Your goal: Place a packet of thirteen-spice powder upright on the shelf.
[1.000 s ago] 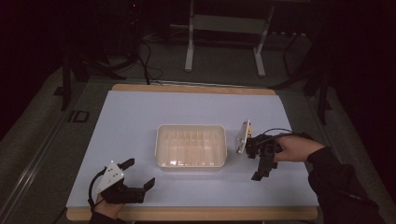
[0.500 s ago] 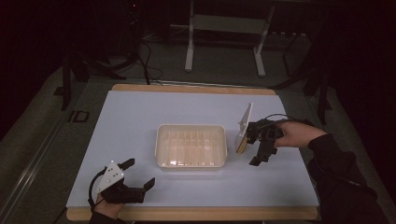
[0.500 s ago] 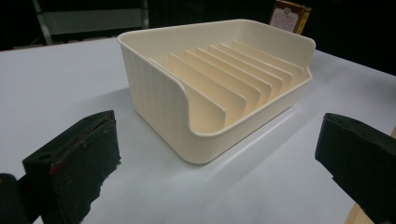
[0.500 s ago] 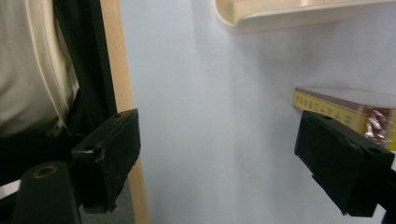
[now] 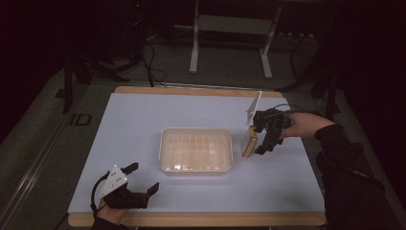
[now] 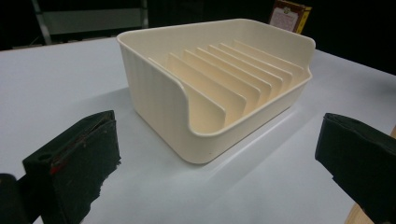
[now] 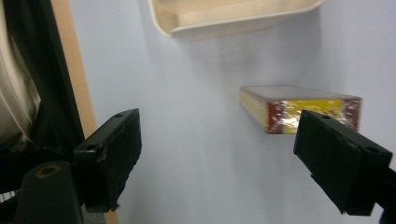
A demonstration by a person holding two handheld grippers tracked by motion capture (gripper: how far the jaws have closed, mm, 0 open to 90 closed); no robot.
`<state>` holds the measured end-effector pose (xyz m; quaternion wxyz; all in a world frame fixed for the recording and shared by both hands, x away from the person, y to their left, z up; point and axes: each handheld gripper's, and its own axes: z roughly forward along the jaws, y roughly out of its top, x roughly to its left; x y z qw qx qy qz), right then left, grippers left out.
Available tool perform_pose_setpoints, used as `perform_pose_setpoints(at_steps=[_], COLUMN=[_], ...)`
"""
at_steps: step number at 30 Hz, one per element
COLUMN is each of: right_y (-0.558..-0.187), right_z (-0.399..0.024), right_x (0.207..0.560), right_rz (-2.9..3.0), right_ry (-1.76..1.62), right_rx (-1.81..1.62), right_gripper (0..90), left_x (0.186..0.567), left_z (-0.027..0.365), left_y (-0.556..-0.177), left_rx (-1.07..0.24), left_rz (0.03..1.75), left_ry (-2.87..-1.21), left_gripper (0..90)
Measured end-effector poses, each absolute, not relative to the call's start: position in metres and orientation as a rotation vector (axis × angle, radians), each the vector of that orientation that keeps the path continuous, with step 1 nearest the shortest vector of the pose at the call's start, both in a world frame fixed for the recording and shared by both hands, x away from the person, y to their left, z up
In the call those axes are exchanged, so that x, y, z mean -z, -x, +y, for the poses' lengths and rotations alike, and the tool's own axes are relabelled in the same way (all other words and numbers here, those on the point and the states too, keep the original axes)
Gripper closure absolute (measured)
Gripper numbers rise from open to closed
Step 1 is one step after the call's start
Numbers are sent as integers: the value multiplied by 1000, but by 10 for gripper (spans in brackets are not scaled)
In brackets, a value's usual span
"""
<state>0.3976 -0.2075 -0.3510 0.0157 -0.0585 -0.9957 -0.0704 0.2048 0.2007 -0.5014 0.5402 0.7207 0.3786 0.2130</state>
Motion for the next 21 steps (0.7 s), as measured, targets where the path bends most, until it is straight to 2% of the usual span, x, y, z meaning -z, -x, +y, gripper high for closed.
perform_pose_setpoints(at_steps=[2, 9, 21], right_y=[-402, -420, -440], right_z=[-207, -209, -210], right_x=[349, 351, 362], right_rz=[-3117, -3153, -3154], right_ry=[194, 289, 244], right_rx=[215, 205, 165], right_gripper=[171, 168, 192], left_x=[501, 501, 502], left_z=[201, 201, 200], left_y=[-205, -205, -206], left_rx=[-507, -504, -500], left_rz=[899, 897, 896], left_ry=[-1714, -1712, -1712], left_gripper=[0, 0, 0])
